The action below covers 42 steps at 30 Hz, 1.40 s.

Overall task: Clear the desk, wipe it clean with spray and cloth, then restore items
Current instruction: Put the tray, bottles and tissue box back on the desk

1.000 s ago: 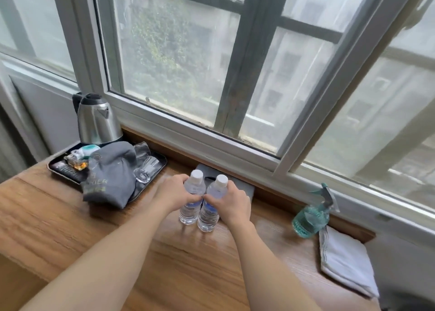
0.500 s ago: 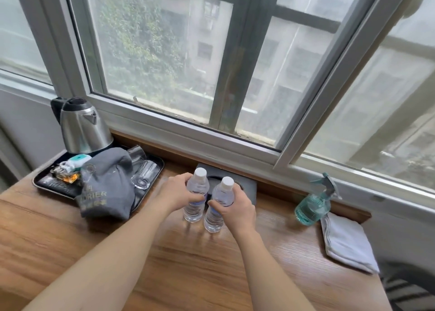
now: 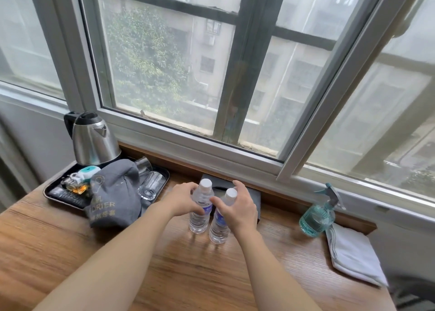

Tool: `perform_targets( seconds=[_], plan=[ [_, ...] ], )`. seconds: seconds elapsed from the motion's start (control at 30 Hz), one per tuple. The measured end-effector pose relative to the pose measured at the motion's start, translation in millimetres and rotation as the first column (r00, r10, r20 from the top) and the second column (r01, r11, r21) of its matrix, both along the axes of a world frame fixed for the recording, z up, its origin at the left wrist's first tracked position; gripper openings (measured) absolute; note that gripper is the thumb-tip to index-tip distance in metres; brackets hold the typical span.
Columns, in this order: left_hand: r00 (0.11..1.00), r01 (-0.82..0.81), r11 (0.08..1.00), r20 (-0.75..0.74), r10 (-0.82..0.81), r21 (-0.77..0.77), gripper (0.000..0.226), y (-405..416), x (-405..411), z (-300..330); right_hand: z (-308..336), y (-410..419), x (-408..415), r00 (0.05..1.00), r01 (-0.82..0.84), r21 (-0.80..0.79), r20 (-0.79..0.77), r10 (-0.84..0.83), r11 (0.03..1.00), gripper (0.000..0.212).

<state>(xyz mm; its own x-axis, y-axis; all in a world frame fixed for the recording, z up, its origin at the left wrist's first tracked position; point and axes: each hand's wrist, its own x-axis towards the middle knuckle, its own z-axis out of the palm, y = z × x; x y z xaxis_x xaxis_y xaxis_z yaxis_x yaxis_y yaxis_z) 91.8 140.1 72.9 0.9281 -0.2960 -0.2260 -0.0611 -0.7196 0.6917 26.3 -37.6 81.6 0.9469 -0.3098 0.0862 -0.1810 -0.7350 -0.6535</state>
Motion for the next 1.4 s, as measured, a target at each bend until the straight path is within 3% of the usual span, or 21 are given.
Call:
perform_targets(
  seconds=[0.1, 0.4, 0.5, 0.67, 0.87, 1.2, 1.4],
  plan=[
    [1.000, 0.012, 1.000, 0.012, -0.012, 0.024, 0.090, 21.0, 19.4, 5.9, 21.1, 11.4, 17.1, 0.997, 0.022, -0.029, 0.077, -0.020, 0.999, 0.080],
    [0.991, -0.010, 0.992, 0.131, -0.006, 0.123, 0.071, 138.2, 91.9, 14.6, 53.7, 95.2, 82.6, 0.985, 0.096, -0.371, 0.172, -0.033, 0.924, 0.043],
    [0.987, -0.035, 0.984, 0.161, 0.006, 0.177, 0.067, 179.2, 111.9, 10.6, 40.6, 146.0, 101.1, 0.988, 0.030, -0.369, 0.152, 0.028, 0.929, 0.041],
    [0.990, -0.023, 0.978, 0.139, -0.006, 0.207, 0.071, 217.0, 139.3, -0.9, 4.3, 205.7, 124.5, 0.993, -0.047, -0.299, -0.113, 0.014, 0.953, 0.048],
    [0.994, 0.015, 0.972, 0.099, -0.039, 0.236, 0.071, 223.5, 166.7, -24.4, -41.6, 227.6, 155.0, 0.923, -0.024, -0.205, -0.381, -0.057, 0.978, 0.048],
    [1.000, -0.030, 0.973, 0.002, 0.030, 0.229, 0.066, 211.9, 203.6, -54.2, -74.6, 232.0, 191.1, 0.838, 0.047, -0.088, -0.538, -0.087, 0.995, 0.072],
    [0.994, 0.028, 0.943, -0.108, 0.009, 0.332, 0.066, 195.3, 224.1, -62.5, -80.8, 247.7, 192.9, 0.784, 0.121, -0.045, -0.609, -0.123, 0.992, 0.086]
  ],
)
